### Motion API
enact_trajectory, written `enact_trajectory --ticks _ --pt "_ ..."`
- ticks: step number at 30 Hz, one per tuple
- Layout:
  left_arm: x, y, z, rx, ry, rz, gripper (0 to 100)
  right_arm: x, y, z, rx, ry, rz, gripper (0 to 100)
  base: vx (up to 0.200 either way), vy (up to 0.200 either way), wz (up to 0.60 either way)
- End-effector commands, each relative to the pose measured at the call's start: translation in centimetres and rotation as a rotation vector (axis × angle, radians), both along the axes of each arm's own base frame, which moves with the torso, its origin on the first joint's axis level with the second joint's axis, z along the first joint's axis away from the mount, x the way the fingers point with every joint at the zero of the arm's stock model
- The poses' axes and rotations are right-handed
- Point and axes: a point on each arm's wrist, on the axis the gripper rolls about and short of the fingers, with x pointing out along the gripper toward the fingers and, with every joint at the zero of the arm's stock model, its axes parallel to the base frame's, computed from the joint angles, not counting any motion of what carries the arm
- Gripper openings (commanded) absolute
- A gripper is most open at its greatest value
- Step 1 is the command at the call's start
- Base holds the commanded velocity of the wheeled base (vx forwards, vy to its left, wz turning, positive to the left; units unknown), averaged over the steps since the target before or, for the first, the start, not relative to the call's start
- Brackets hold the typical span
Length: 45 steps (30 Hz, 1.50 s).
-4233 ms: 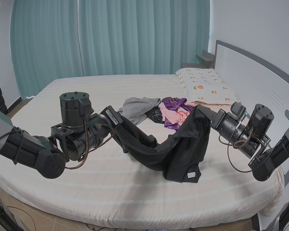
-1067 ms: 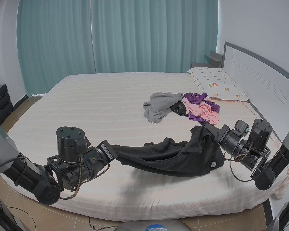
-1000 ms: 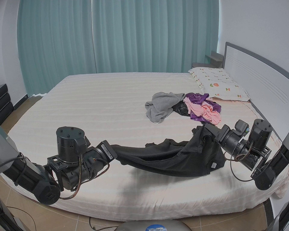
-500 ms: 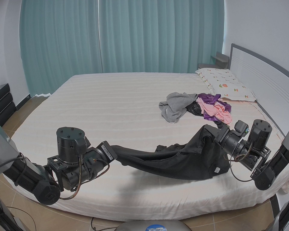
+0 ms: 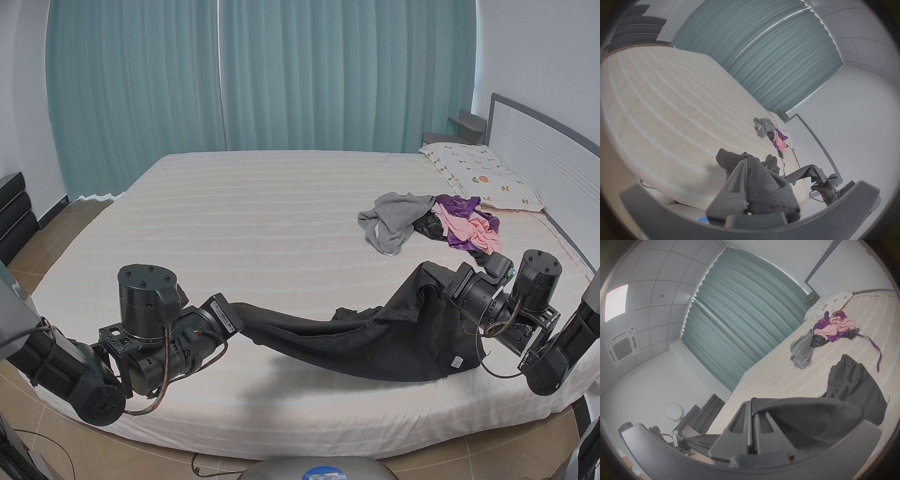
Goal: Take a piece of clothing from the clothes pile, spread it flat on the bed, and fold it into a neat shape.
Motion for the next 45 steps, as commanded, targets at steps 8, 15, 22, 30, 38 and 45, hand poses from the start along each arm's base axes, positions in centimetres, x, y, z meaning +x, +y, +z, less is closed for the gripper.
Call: enact_trajectory --ticks 8,15,22,30,38,45 --pt "0.0 0.0 0.1 -0.002 -0.002 0.000 0 0.0 0.0 -0.1 -0.001 0.004 0.002 0 0.000 0.200 0.00" --pt "0.0 0.0 -0.1 0.002 0.003 0.000 0 0.1 0.1 -0.4 -0.005 0.013 0.004 0 0.000 0.200 0.00" --pt "0.0 0.0 -0.1 0.001 0.002 0.002 0 0.1 0.1 -0.4 -0.005 0.014 0.004 0 0.000 0.200 0.00" --pt "-0.3 0.2 -0.3 0.013 0.008 0.011 0 -0.1 0.0 -0.4 -0.024 0.008 0.000 0 0.000 0.175 0.00" --pt "-1.4 0.7 0.3 0.000 -0.001 -0.001 0 -2.5 -1.9 -0.5 -0.016 0.017 -0.031 0 0.000 0.000 0.00" --pt "-1.8 0.8 -0.3 0.010 0.021 -0.003 0 -3.5 -1.8 -0.9 -0.018 0.023 -0.012 0 -0.029 0.000 0.00"
